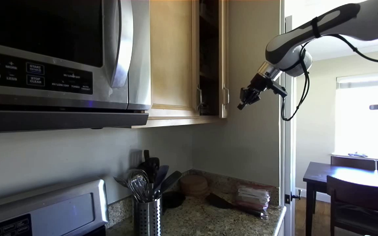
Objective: Close the open cabinet door
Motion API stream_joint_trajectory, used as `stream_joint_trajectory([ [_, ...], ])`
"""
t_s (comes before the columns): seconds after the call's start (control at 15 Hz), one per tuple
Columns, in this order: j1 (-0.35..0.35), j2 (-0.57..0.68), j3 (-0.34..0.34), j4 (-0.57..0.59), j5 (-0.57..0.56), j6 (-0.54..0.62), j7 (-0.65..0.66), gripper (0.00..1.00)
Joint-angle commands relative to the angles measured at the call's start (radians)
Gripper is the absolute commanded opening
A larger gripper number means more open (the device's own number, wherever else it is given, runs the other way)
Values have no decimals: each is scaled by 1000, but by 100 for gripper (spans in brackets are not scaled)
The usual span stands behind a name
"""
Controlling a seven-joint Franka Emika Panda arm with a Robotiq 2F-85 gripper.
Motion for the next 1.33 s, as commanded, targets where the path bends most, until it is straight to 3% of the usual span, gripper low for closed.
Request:
stream_joint_trajectory([
  [0.0, 41, 39, -22, 48, 97, 36, -40, 7],
  [0.47, 99, 103, -26, 100, 335, 167, -150, 6],
  [0.87, 104, 163, -2, 162, 549, 163, -297, 6],
  [1.27, 125, 225, 6, 215, 692, 176, -406, 6],
])
